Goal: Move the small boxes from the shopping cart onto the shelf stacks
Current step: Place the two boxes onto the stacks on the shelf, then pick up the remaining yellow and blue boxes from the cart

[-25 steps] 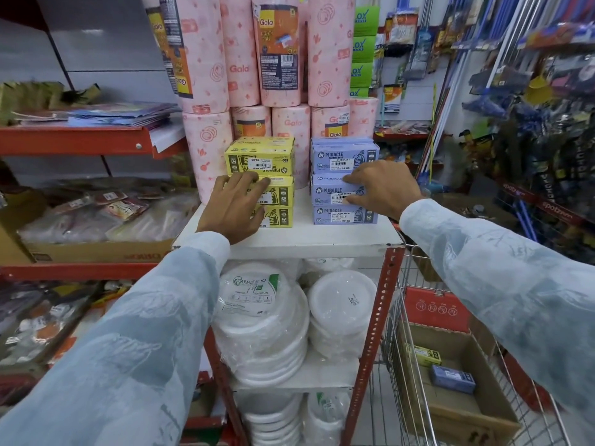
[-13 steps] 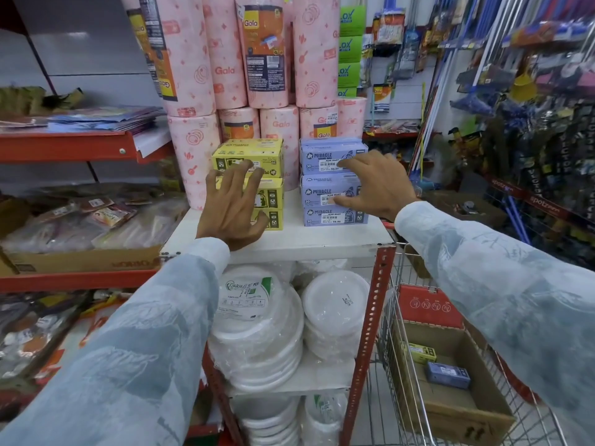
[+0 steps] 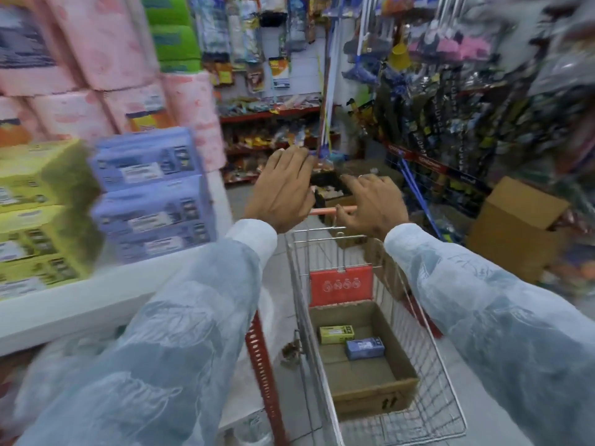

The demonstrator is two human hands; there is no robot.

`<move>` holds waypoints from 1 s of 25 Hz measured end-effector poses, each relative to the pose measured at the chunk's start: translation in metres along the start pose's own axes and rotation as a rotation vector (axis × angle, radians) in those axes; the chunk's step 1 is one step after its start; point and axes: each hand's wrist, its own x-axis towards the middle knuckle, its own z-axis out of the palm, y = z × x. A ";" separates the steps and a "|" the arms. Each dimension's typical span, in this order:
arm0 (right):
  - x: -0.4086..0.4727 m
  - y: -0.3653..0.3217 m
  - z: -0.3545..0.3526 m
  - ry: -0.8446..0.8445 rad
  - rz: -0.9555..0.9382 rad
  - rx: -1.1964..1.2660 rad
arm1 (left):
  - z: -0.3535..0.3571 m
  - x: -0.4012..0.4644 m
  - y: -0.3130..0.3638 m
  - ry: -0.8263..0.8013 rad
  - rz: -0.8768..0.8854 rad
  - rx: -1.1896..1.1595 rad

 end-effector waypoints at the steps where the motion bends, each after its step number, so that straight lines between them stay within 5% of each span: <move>1: 0.000 0.028 0.021 -0.054 0.019 -0.013 | 0.029 0.014 0.018 -0.029 -0.019 -0.031; 8: -0.035 0.157 0.211 -0.519 -0.024 0.059 | 0.289 0.002 0.127 -0.444 -0.317 -0.318; 17: -0.181 0.158 0.495 -1.180 -0.065 0.194 | 0.543 -0.195 0.236 -1.080 -0.456 -0.491; 25: -0.231 0.142 0.572 -1.147 -0.122 0.180 | 0.609 -0.236 0.274 -1.079 -0.315 -0.152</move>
